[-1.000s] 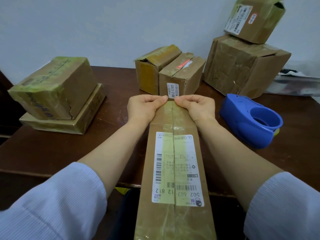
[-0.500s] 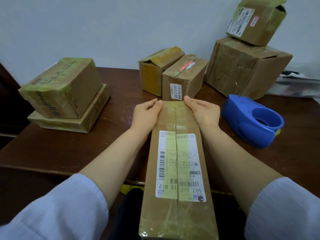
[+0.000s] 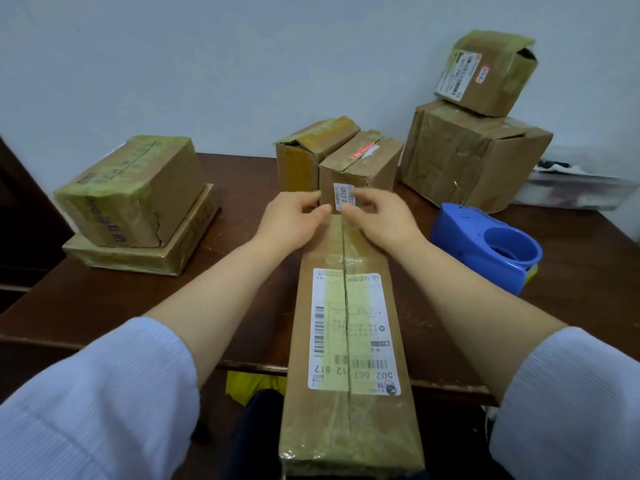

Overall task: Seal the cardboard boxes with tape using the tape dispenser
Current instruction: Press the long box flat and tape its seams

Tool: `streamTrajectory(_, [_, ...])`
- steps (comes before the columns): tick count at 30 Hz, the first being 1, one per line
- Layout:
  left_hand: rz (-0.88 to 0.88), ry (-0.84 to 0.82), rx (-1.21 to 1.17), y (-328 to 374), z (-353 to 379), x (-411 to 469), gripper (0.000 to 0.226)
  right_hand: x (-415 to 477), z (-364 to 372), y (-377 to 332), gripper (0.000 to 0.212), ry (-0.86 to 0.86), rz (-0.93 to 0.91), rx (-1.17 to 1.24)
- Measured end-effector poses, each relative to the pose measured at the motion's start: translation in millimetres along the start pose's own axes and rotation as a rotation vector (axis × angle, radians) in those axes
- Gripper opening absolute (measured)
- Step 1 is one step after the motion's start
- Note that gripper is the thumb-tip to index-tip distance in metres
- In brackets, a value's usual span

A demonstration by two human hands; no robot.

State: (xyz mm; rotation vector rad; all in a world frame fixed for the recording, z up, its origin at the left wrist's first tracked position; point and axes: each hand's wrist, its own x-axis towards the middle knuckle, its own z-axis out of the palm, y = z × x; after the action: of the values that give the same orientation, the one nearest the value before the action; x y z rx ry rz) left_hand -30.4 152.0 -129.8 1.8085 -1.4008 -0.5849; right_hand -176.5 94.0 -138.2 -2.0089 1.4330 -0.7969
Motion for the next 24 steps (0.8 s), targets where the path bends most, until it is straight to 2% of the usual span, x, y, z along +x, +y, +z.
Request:
streamTrajectory(2, [0.016,-0.041,-0.054,0.6,8.6,4.1,0.027,-3.0,6.2,-4.0,0.022,-0.105,0.056,0.162])
streamTrajectory(5, [0.021,0.003,-0.03,-5.2,14.6,9.6,0.023,-2.9,8.6,-0.8,0.01,-0.044,0.145,0.346])
streamTrajectory(9, [0.024,0.094,-0.029,-10.3,18.1,10.1,0.022,-3.5,10.2,1.8,0.007,0.03,0.265,0.575])
streamTrajectory(13, [-0.067,0.166,-0.264,-15.1,21.4,4.5,0.019,-8.8,9.1,5.4,0.011,0.064,0.309,0.741])
streamTrajectory(15, [-0.124,0.103,-0.406,-18.4,19.2,1.8,0.021,-11.6,10.5,9.2,0.02,0.082,0.304,0.84])
streamTrajectory(17, [-0.148,-0.037,-0.473,-23.2,15.2,-1.2,0.031,-13.4,12.4,14.0,0.025,0.03,0.274,0.897])
streamTrajectory(20, [-0.14,-0.154,-0.44,-25.8,11.7,-8.6,0.043,-13.6,12.3,16.8,0.025,-0.076,0.21,0.741])
streamTrajectory(22, [-0.126,-0.128,-0.41,-22.1,12.6,-10.7,0.045,-12.8,11.2,16.9,0.025,0.01,0.171,0.554])
streamTrajectory(24, [-0.105,-0.122,-0.243,-16.9,11.9,-8.1,0.049,-12.0,9.4,16.4,0.026,0.124,0.128,0.4])
